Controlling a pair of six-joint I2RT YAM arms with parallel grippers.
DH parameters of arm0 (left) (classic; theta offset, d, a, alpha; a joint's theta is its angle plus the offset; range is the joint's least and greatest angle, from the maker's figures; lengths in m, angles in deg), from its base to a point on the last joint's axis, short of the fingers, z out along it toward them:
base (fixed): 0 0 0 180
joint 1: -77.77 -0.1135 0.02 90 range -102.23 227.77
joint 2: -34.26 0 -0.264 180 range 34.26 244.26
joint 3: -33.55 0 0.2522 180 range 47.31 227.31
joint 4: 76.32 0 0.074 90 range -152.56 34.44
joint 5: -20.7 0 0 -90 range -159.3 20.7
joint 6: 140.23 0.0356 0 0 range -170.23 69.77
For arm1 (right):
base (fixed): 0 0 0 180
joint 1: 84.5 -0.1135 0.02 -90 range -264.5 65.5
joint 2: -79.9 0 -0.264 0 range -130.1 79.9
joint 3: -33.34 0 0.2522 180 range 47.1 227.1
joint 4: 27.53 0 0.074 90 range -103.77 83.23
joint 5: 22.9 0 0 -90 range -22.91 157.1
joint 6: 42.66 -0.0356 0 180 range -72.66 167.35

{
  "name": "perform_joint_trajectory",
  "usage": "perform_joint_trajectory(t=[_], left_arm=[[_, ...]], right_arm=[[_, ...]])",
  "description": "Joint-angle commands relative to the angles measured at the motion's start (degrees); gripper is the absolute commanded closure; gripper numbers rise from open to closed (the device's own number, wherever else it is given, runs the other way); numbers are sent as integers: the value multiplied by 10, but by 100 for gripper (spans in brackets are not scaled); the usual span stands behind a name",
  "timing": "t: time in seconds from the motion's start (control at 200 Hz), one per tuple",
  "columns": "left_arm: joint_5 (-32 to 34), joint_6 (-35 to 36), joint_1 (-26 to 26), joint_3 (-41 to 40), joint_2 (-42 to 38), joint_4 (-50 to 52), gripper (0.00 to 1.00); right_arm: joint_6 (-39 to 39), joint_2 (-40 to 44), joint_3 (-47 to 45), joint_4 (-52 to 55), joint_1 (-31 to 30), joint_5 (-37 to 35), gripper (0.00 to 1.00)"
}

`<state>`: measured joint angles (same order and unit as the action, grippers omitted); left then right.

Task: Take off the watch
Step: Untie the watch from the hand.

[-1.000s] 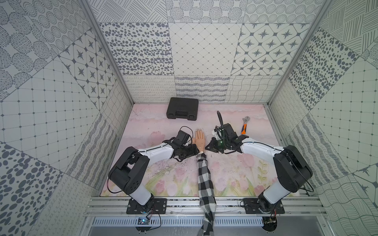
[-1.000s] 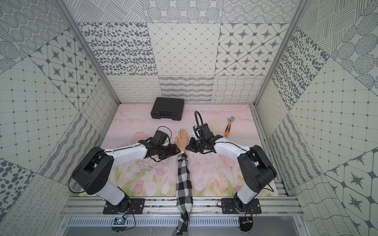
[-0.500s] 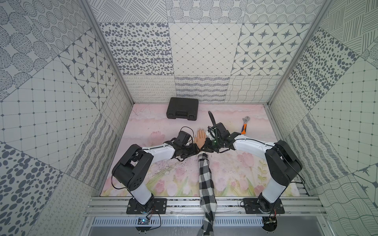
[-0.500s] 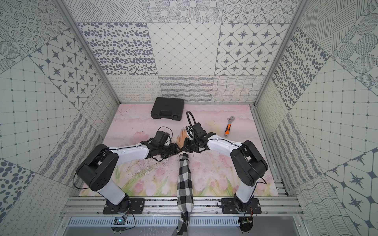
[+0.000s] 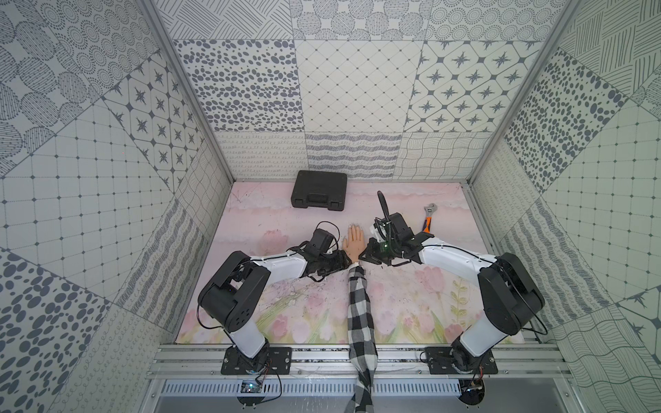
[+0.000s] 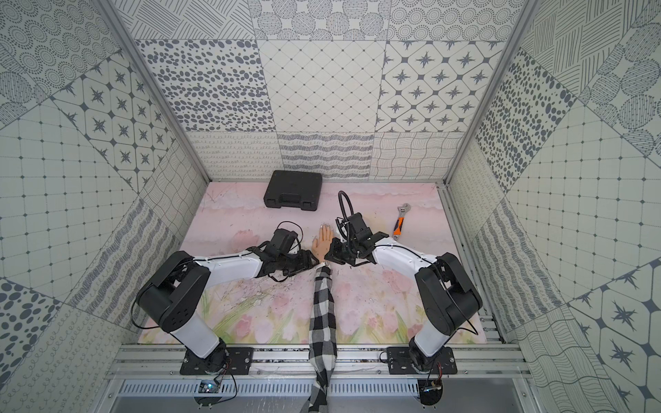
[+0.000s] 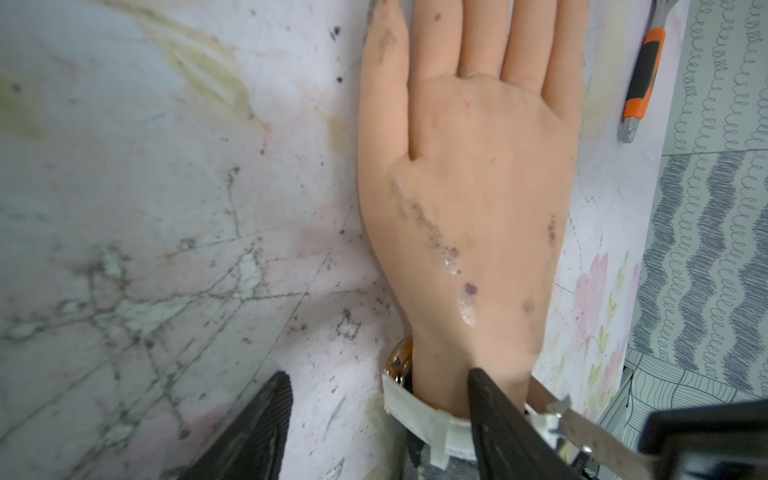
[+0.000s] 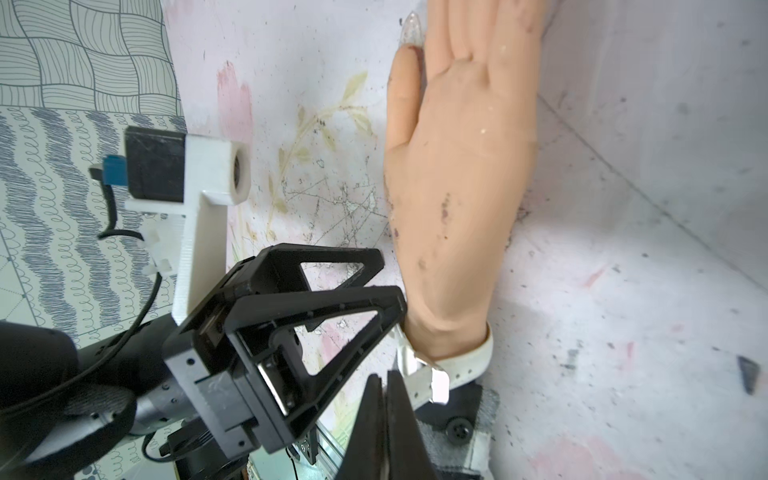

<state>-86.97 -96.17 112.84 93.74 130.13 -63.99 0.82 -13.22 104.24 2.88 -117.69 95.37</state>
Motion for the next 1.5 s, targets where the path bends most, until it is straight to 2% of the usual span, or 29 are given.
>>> perform_joint_trajectory(t=[0.0, 0.345, 0.595, 1.09, 1.496], left_arm=[[16, 8, 4, -3, 10, 78, 32], [24, 32, 4, 43, -30, 123, 29], [1, 30, 7, 80, -45, 131, 27], [-19, 29, 41, 130, -2, 131, 27], [-21, 29, 58, 119, 22, 127, 27]], right_arm=[[-14, 16, -24, -39, 4, 7, 100], [-16, 19, -42, -44, 5, 0, 100], [-23, 48, -59, -45, 14, -9, 100], [-24, 63, -73, -43, 22, -11, 100], [-26, 62, -73, -45, 22, -14, 100]])
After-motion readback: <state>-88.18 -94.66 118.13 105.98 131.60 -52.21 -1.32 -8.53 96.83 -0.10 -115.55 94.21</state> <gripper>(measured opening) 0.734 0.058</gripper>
